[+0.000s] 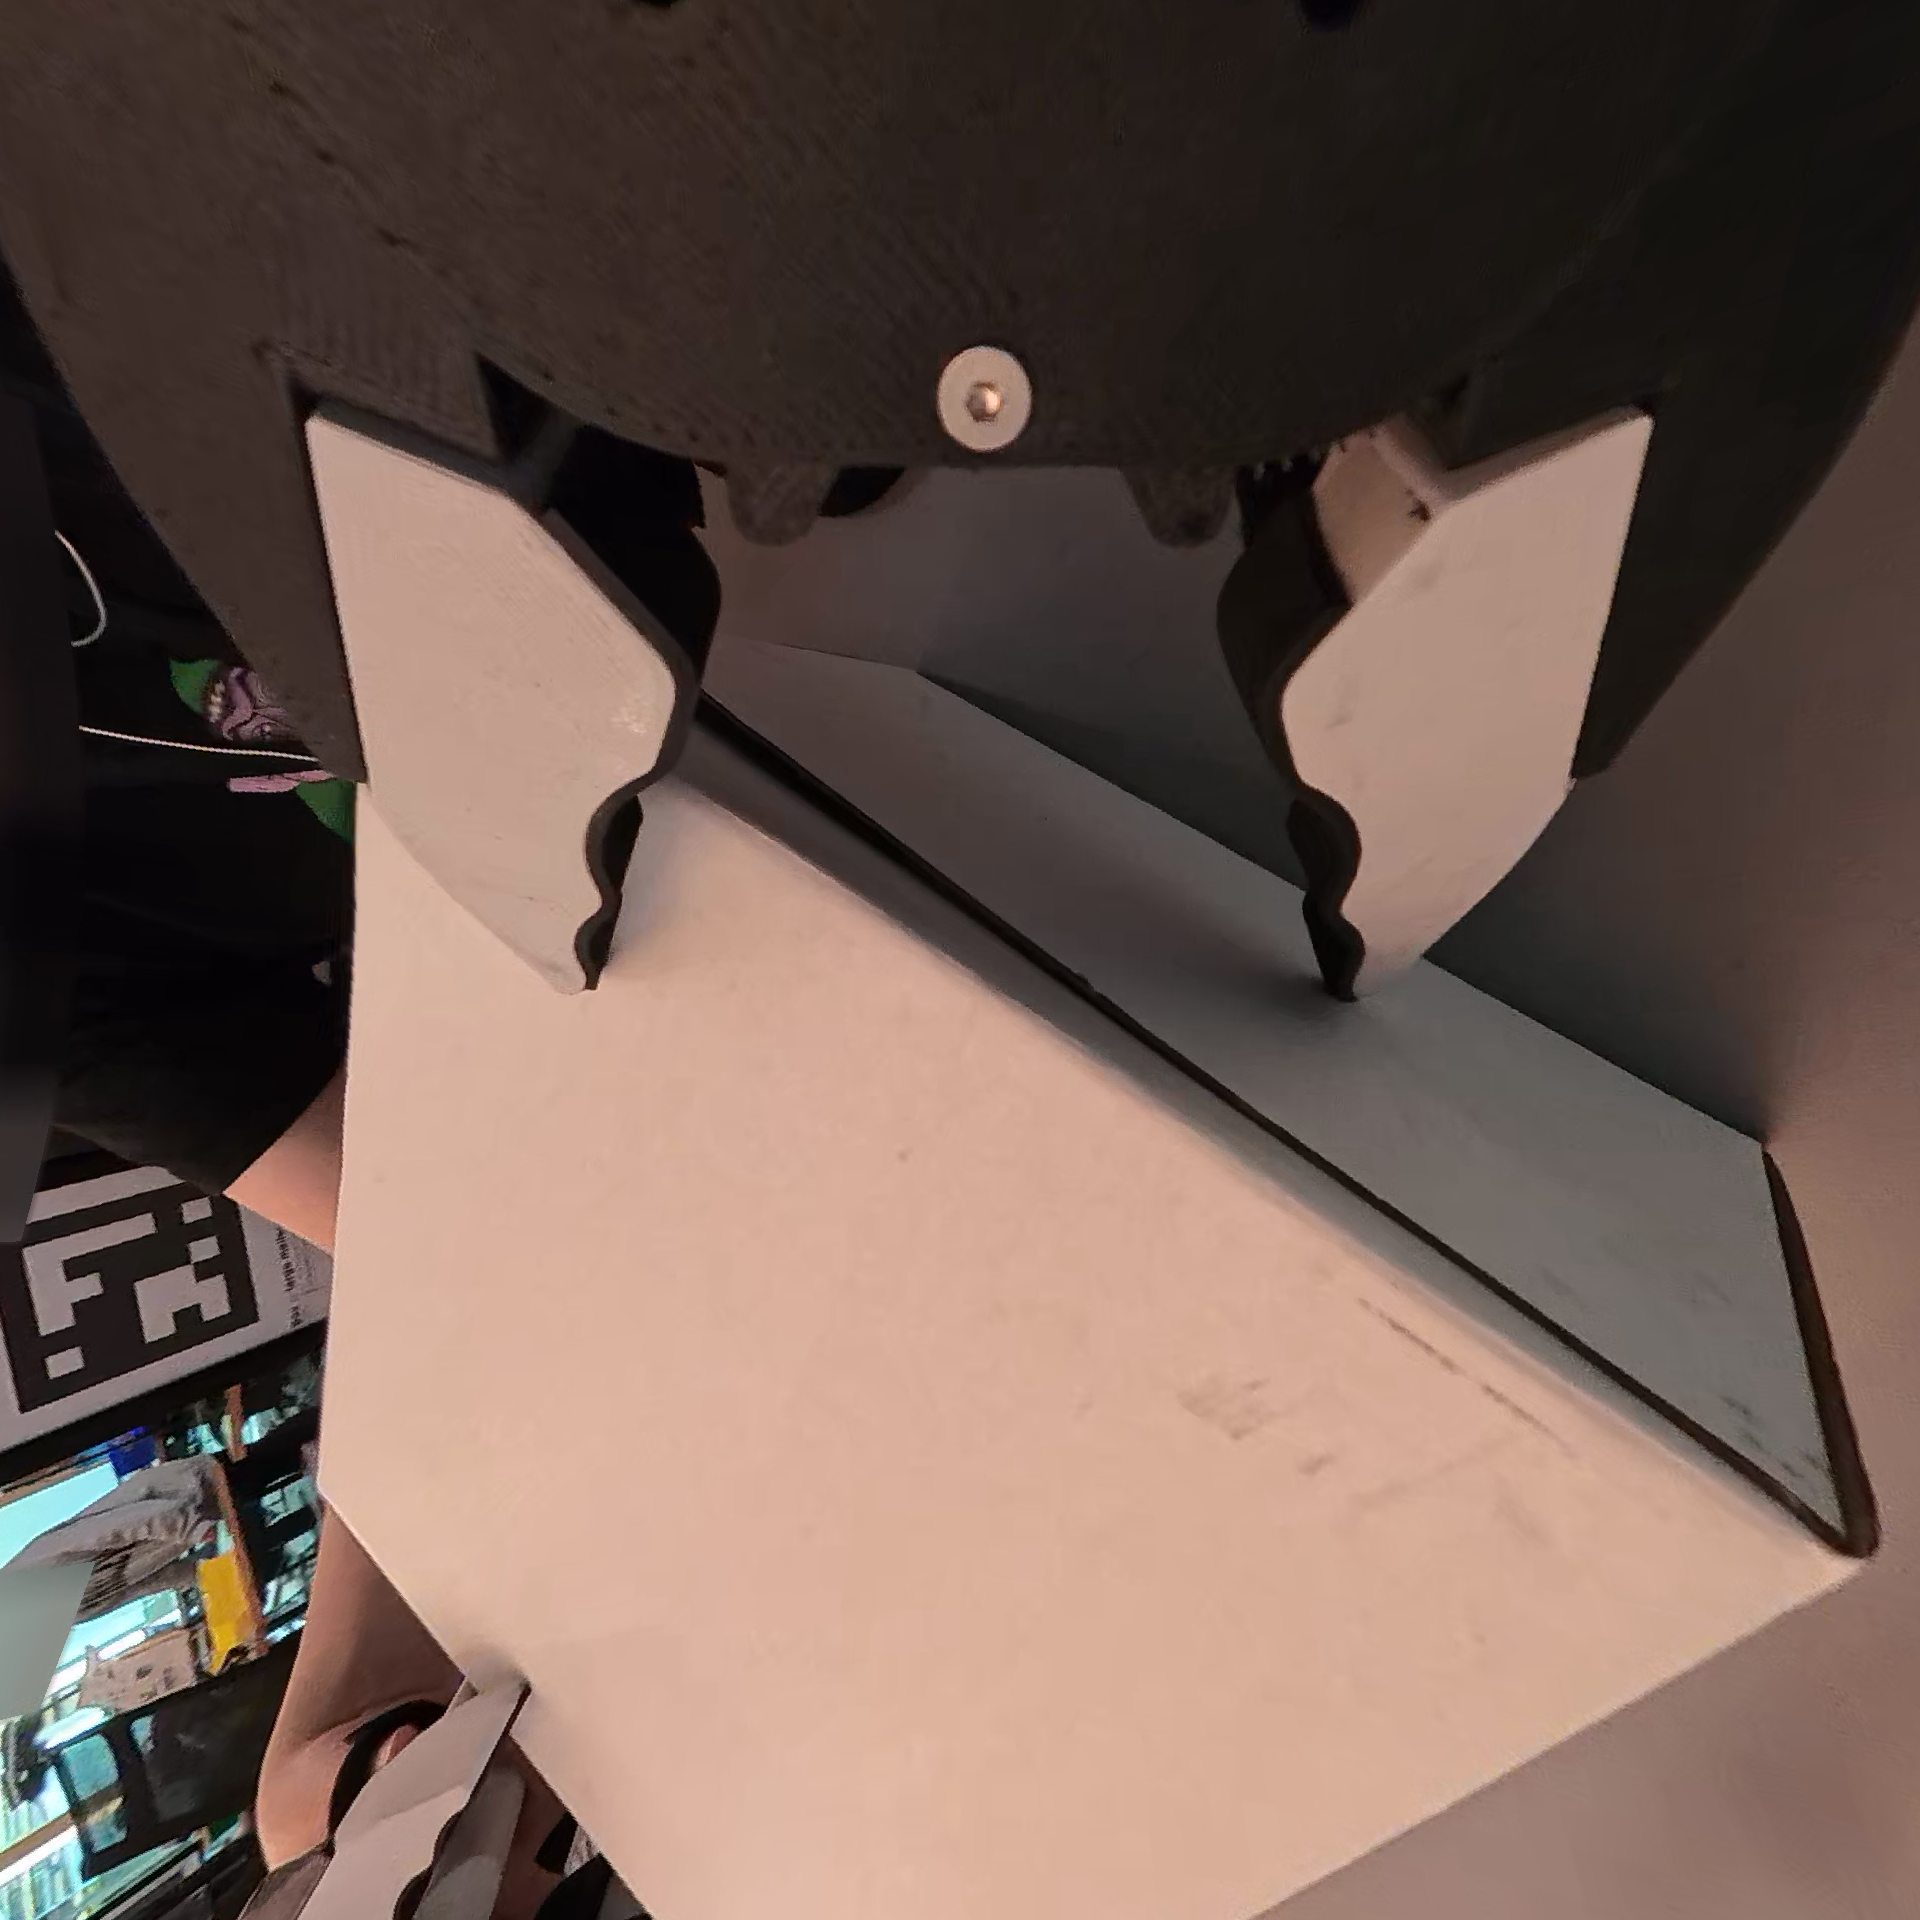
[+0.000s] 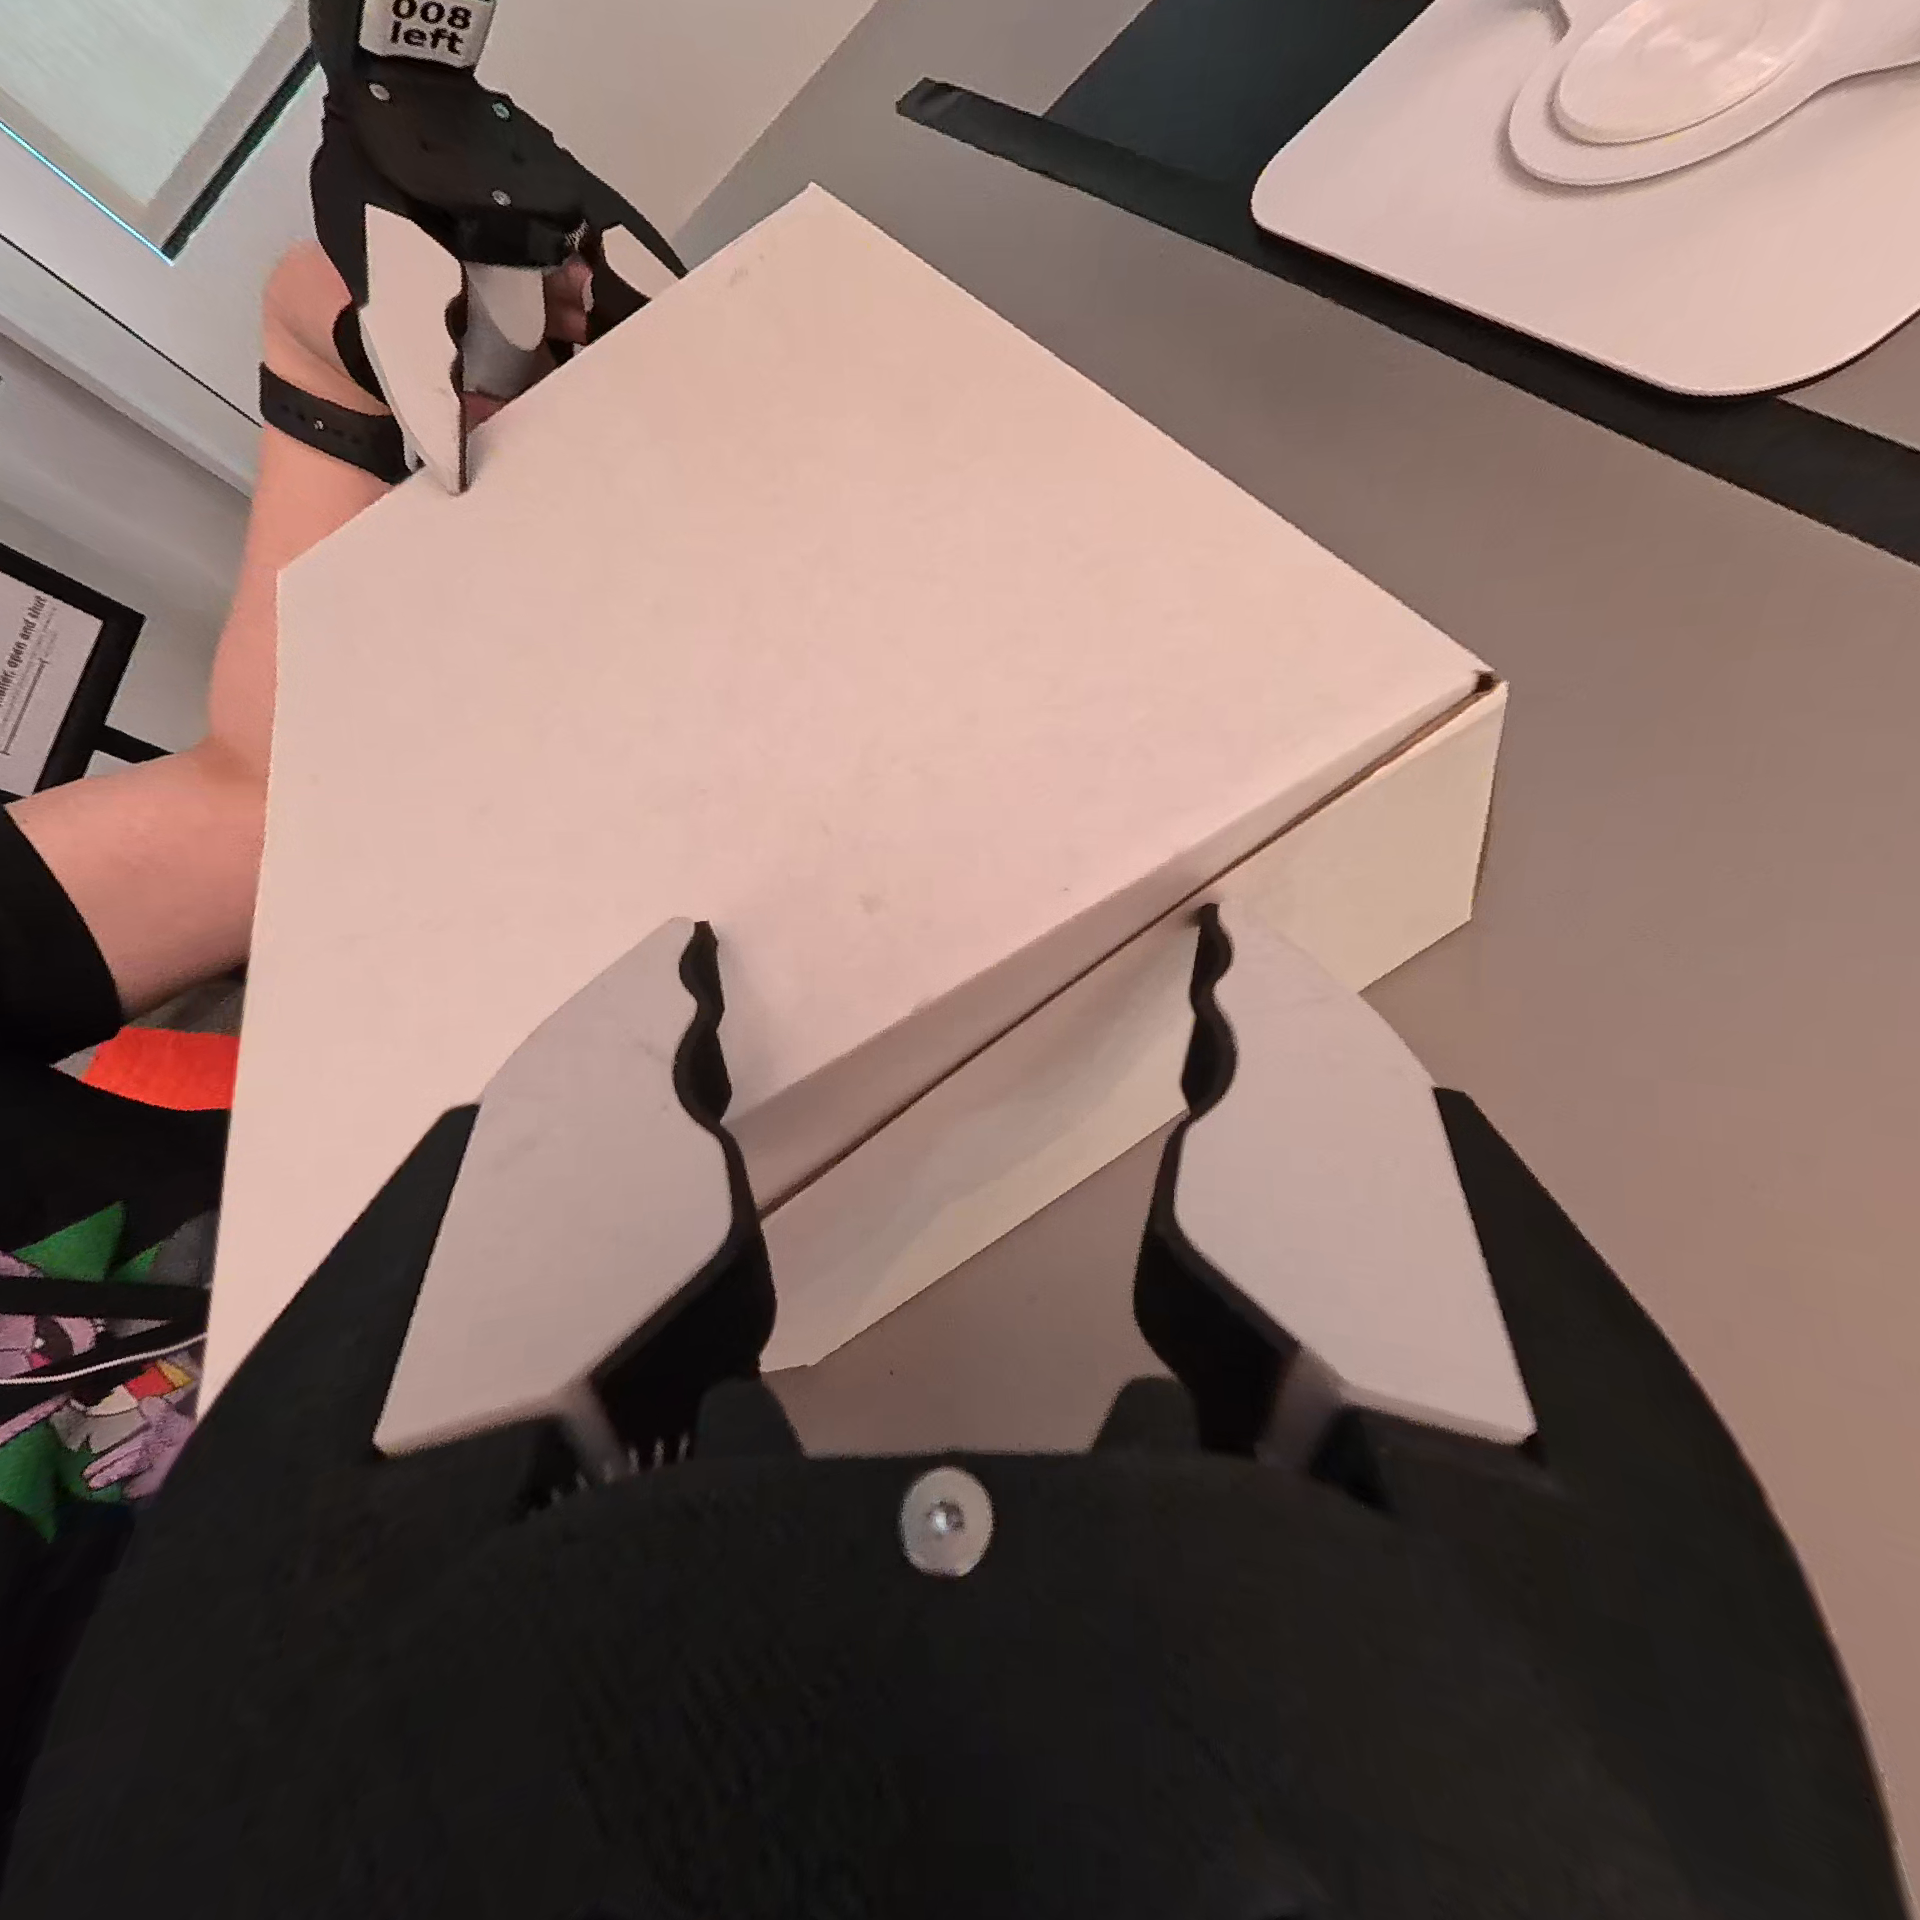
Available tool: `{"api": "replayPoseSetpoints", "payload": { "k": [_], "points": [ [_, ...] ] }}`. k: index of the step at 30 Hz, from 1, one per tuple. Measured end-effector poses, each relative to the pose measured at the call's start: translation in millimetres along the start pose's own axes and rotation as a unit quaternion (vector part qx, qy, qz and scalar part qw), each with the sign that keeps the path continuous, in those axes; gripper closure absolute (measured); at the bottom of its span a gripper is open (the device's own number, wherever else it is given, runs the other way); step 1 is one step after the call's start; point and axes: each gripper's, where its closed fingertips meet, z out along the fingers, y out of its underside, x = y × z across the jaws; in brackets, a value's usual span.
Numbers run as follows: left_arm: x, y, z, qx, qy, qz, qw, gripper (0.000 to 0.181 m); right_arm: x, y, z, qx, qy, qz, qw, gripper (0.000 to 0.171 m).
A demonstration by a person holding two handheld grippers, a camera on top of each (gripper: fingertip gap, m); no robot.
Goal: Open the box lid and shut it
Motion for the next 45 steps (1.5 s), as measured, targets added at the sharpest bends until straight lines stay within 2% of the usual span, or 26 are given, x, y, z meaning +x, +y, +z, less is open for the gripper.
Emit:
{"api": "replayPoseSetpoints", "payload": {
  "k": [7, 13, 16, 18, 23, 26, 30, 33, 37, 45],
  "points": [
    [-4.6, 4.5, 4.8, -0.031, -0.053, 0.027, 0.998, 0.063, 2.9, 4.6, 2.2, -0.013, 0.034, -0.048, 0.998, 0.088],
    [-2.8, 5.8, 3.4, -0.032, -0.043, 0.033, 0.998, 0.061, 2.9, 4.4, 1.5, -0.012, 0.027, -0.041, 0.999, 0.088],
    [8.8, 15.7, 0.0, -0.053, -0.027, 0.051, 0.997, 0.053, 3.3, 6.4, 3.7, -0.018, 0.021, -0.024, 0.999, 0.088],
    [19.8, 17.0, -6.7, -0.026, -0.020, 0.047, 0.998, 0.055, 2.5, 8.6, 6.1, -0.022, 0.004, 0.007, 1.000, 0.088],
    [55.8, 10.5, -54.8, 0.158, -0.033, 0.041, 0.986, 0.076, 4.4, 6.9, 6.8, -0.032, 0.010, 0.020, 0.999, 0.090],
    [65.7, 49.9, -60.7, 0.214, -0.153, 0.046, 0.964, 0.082, 2.7, 6.2, 8.0, -0.033, 0.019, 0.014, 0.999, 0.090],
    [81.4, 84.9, -32.2, 0.292, -0.274, 0.029, 0.916, 0.110, 1.4, 5.6, 9.4, -0.032, 0.021, 0.012, 0.999, 0.091],
    [78.6, 92.2, -21.8, 0.317, -0.317, -0.002, 0.894, 0.108, 2.1, 4.4, 8.7, -0.032, 0.030, 0.002, 0.999, 0.091],
    [82.3, 78.2, -18.2, 0.374, -0.299, -0.008, 0.878, 0.130, 1.5, 4.6, 8.5, -0.031, 0.035, -0.005, 0.999, 0.092],
    [70.7, 75.8, -23.1, 0.356, -0.374, 0.014, 0.856, 0.159, 3.0, 6.4, 9.8, -0.041, 0.051, -0.022, 0.998, 0.094]
  ]
}}
